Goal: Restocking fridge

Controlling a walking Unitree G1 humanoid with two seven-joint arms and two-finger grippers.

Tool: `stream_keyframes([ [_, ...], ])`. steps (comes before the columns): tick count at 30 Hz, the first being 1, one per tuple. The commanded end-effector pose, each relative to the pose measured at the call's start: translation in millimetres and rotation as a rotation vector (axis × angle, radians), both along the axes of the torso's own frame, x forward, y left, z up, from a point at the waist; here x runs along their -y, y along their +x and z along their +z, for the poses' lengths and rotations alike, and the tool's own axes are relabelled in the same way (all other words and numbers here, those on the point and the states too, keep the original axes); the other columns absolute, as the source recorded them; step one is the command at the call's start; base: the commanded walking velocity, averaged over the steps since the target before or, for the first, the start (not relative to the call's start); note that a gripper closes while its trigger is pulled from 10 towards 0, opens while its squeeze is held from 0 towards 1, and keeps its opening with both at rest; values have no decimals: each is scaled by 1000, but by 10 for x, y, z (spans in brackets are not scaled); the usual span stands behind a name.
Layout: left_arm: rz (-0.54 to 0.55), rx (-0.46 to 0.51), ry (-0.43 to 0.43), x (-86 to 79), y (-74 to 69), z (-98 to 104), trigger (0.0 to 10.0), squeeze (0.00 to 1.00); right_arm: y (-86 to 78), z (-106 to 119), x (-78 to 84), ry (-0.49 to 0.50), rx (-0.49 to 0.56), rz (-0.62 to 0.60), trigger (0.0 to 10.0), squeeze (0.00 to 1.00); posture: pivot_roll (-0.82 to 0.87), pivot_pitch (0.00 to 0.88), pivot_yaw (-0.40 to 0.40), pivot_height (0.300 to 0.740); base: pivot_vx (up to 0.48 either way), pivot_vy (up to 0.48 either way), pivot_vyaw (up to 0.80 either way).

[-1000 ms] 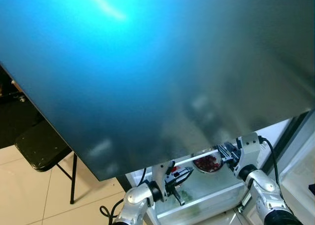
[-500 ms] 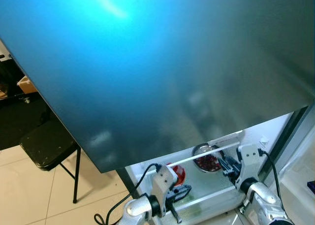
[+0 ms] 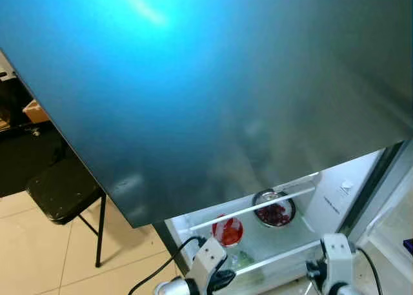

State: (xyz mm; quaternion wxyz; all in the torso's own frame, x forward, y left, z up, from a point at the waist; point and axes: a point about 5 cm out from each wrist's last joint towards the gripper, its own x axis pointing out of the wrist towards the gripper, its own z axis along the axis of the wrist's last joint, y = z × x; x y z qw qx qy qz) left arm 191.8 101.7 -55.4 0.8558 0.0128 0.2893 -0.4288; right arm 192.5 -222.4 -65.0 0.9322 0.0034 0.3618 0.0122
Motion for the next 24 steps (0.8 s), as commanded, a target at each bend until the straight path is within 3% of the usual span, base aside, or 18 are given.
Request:
stream_keyframes([
  [1, 49, -38, 28, -139, -41, -52, 10000, 0, -34, -32, -19, -4, -28, -1, 10000, 0, -67, 0, 57, 740, 0, 0, 0],
  [10, 188, -138, 43, -218, -76, -138, 10000, 0, -358, -204, 7, -41, -176, -12, 10000, 0, -62, 0, 37, 740, 0, 0, 0],
  [20, 308, -220, 55, -361, -198, -230, 10000, 0, -511, -260, 65, -55, -233, -53, 10000, 0, -72, 0, 37, 740, -298, 0, 0],
  [24, 383, -251, 60, -465, -246, -262, 10000, 0, -657, -315, 69, -61, -287, -61, 10000, 0, -64, 0, 31, 740, -335, 0, 0],
])
